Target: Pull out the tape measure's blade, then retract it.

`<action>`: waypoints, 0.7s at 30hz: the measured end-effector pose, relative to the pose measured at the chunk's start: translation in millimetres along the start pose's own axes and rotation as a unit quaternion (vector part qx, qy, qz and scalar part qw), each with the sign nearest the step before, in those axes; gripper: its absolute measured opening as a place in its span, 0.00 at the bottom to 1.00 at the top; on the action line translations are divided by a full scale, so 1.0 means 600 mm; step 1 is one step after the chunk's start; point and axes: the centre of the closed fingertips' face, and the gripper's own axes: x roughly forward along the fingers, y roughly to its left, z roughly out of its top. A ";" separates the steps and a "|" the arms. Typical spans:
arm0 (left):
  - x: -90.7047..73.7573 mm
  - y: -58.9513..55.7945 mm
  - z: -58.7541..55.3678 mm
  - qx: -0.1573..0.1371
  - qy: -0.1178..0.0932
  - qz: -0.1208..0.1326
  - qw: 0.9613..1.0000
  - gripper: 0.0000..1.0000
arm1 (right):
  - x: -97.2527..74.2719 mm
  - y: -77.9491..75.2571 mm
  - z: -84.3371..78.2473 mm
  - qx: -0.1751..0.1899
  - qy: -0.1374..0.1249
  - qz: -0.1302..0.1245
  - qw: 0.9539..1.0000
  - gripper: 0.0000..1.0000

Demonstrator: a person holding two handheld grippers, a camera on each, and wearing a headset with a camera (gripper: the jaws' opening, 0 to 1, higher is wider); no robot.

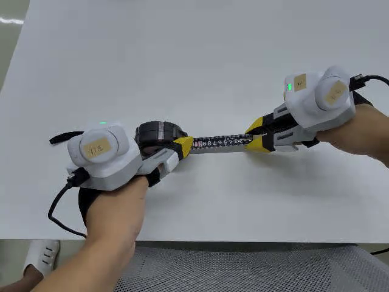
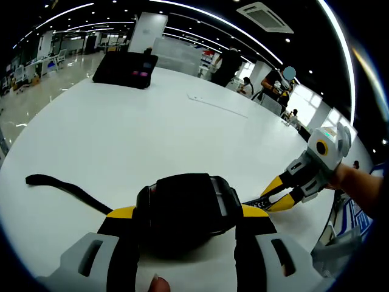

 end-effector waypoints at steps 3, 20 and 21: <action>0.000 0.000 0.000 0.000 0.000 0.000 1.000 0.59 | 0.007 0.002 0.006 0.000 -0.003 0.002 1.000 0.10; -0.001 0.000 -0.001 0.001 0.001 -0.006 1.000 0.59 | 0.039 0.012 0.038 0.013 -0.018 0.013 1.000 0.10; -0.001 0.000 -0.001 0.001 0.001 -0.006 1.000 0.59 | 0.040 0.012 0.039 0.012 -0.019 0.014 1.000 0.10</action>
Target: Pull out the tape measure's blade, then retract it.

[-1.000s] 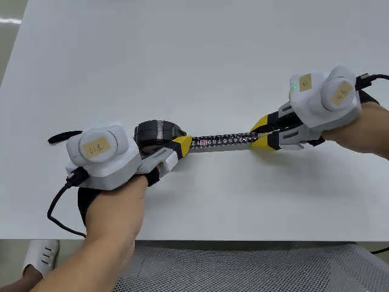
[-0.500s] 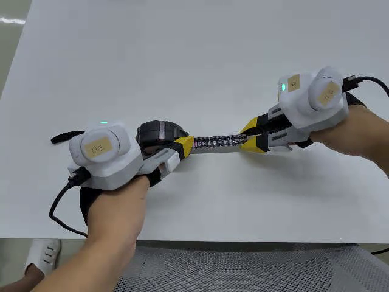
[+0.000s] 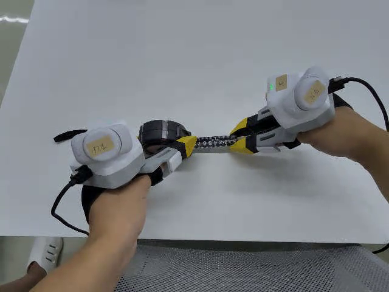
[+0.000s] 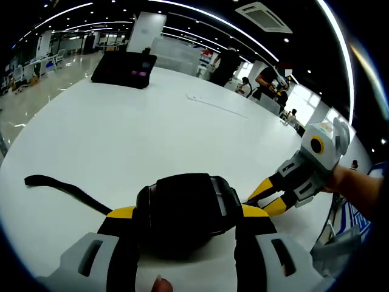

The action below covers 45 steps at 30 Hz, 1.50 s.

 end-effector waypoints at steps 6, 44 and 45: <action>-0.001 0.001 0.000 -0.001 0.001 -0.003 1.000 0.59 | 0.010 0.003 0.009 0.004 -0.004 0.008 1.000 0.10; -0.002 0.004 0.003 -0.020 0.001 -0.015 1.000 0.59 | 0.063 0.016 0.059 0.003 -0.026 0.027 0.999 0.10; -0.002 0.004 0.002 -0.021 0.001 -0.016 1.000 0.59 | 0.064 0.017 0.060 0.003 -0.027 0.027 0.999 0.10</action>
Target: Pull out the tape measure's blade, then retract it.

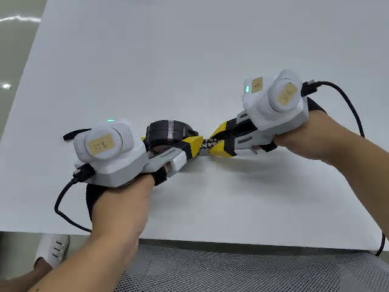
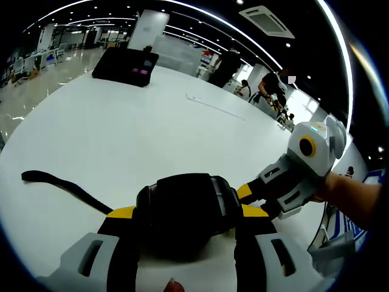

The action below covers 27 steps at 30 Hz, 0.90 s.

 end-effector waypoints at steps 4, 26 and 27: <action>0.000 0.000 0.000 0.000 0.000 -0.001 1.000 0.59 | 0.008 0.001 0.005 -0.001 -0.004 0.001 1.000 0.10; 0.001 0.004 0.004 0.006 0.005 -0.002 1.000 0.60 | 0.022 0.000 0.016 0.002 -0.017 -0.006 1.000 0.11; 0.001 0.004 0.004 0.006 0.006 -0.002 1.000 0.60 | 0.022 0.000 0.016 0.002 -0.018 -0.007 1.000 0.11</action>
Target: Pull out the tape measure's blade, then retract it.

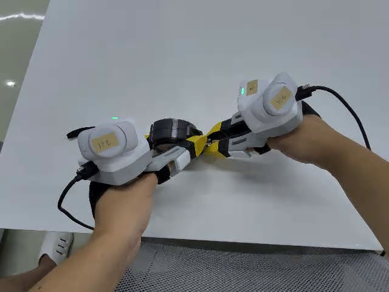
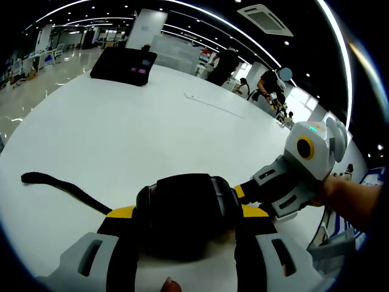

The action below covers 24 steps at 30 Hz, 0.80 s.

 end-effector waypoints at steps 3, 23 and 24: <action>0.000 0.000 0.000 -0.001 0.001 0.000 1.000 0.60 | 0.000 0.000 0.000 -0.001 -0.001 -0.002 1.000 0.12; -0.001 -0.004 0.000 -0.012 0.003 -0.006 1.000 0.63 | -0.014 -0.002 0.002 -0.007 -0.003 -0.015 1.000 0.19; -0.002 -0.002 0.001 -0.013 0.000 -0.003 1.000 0.63 | -0.015 -0.001 0.003 -0.005 -0.004 -0.015 1.000 0.19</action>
